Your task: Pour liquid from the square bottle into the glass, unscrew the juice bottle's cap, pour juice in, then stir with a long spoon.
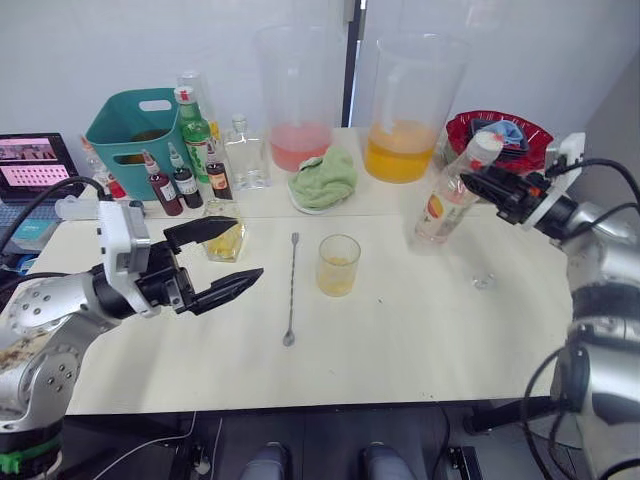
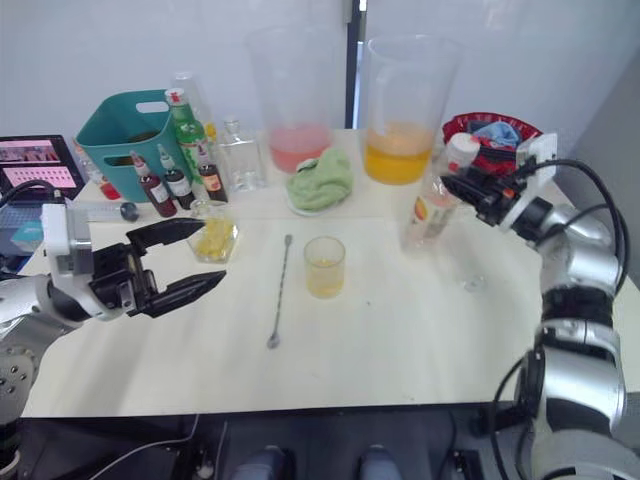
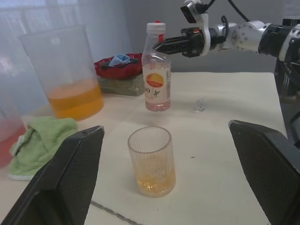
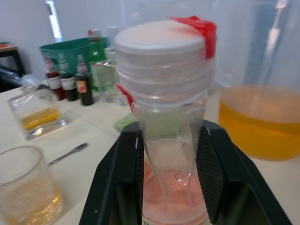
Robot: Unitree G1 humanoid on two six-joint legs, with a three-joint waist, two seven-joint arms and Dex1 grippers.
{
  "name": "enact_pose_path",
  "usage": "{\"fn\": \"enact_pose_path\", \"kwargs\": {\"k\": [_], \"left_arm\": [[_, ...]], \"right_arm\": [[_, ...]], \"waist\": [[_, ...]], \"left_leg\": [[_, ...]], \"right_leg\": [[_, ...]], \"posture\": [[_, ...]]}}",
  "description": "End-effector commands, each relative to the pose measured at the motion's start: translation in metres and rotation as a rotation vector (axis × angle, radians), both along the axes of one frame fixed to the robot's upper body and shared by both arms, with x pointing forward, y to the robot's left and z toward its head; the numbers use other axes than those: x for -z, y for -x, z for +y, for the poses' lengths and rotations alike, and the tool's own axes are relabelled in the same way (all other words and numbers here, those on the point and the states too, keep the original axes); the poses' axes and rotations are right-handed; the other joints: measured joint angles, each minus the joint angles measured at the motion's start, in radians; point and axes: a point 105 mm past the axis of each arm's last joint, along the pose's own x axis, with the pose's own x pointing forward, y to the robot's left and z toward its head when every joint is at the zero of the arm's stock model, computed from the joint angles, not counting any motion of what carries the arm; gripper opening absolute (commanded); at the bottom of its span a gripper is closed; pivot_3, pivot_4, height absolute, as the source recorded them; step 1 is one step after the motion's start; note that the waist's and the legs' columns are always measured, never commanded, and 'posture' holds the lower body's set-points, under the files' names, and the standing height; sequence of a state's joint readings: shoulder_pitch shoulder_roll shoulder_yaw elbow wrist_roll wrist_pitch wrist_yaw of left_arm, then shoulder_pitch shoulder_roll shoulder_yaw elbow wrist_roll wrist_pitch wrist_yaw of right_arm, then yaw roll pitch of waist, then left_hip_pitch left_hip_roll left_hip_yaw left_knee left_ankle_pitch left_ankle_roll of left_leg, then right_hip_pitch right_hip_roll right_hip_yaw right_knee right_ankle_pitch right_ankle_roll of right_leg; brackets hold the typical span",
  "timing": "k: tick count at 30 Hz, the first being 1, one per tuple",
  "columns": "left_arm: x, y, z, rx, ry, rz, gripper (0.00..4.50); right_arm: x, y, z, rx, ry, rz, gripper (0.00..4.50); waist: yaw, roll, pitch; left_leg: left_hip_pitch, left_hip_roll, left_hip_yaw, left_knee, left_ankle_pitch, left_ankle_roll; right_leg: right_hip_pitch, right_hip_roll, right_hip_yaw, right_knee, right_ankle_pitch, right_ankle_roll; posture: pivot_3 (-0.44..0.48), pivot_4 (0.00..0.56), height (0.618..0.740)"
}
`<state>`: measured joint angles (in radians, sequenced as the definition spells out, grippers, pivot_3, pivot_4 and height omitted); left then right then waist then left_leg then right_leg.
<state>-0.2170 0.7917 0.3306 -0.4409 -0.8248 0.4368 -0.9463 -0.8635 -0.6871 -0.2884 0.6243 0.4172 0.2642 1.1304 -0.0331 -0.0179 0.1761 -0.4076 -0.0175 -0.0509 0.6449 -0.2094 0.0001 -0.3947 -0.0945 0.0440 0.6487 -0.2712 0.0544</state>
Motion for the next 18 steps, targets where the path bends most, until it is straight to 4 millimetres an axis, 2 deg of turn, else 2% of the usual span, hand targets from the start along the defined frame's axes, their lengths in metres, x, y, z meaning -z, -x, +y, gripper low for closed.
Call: {"fn": "enact_pose_path", "kwargs": {"k": [1, 4, 8, 11, 15, 18], "left_arm": [[-0.002, -0.002, -0.006, 0.061, -0.012, -0.022, 4.50], [0.005, -0.005, -0.009, 0.119, -0.026, 0.021, 4.50], [0.012, -0.006, -0.010, 0.168, -0.051, 0.063, 4.50], [0.011, -0.009, -0.010, 0.181, -0.047, 0.075, 4.50], [0.013, -0.009, -0.011, 0.191, -0.034, 0.098, 4.50], [0.017, -0.005, -0.012, 0.189, -0.035, 0.110, 4.50]], "right_arm": [[-0.025, 0.035, 0.016, -0.099, 0.018, -0.087, 1.03], [-0.015, 0.074, 0.052, -0.228, 0.023, -0.069, 1.02], [0.005, 0.106, 0.087, -0.291, -0.031, -0.009, 1.01], [0.009, 0.120, 0.106, -0.310, -0.093, 0.004, 1.00], [0.021, 0.130, 0.130, -0.322, 0.000, -0.029, 1.00], [0.027, 0.135, 0.139, -0.319, 0.022, -0.027, 1.00]], "waist": [[0.002, 0.000, 0.000], [0.008, 0.000, 0.000], [0.002, 0.000, 0.000], [0.006, 0.000, 0.000], [0.012, 0.000, 0.000], [0.014, 0.000, 0.000]], "left_leg": [[0.000, 0.000, 0.000, 0.000, 0.000, 0.000], [-0.003, 0.000, -0.001, 0.000, 0.000, 0.000], [-0.006, 0.000, -0.003, 0.001, 0.000, 0.000], [-0.006, 0.000, -0.004, 0.002, 0.001, -0.001], [-0.006, 0.000, -0.003, 0.005, 0.001, -0.001], [-0.006, 0.000, -0.003, 0.005, 0.001, -0.001]], "right_leg": [[-0.001, 0.000, 0.000, 0.000, 0.000, 0.000], [-0.004, 0.000, 0.000, 0.001, 0.000, 0.000], [-0.010, 0.000, 0.003, 0.009, 0.000, 0.000], [-0.010, 0.000, 0.002, 0.008, 0.000, 0.000], [-0.009, 0.000, 0.003, 0.008, 0.000, 0.000], [-0.009, 0.001, 0.002, 0.008, 0.000, 0.000]], "posture": [[0.000, 0.150, 0.740], [0.000, 0.150, 0.740], [0.000, 0.150, 0.740], [0.000, 0.150, 0.740], [0.000, 0.150, 0.740], [0.000, 0.150, 0.740]]}}
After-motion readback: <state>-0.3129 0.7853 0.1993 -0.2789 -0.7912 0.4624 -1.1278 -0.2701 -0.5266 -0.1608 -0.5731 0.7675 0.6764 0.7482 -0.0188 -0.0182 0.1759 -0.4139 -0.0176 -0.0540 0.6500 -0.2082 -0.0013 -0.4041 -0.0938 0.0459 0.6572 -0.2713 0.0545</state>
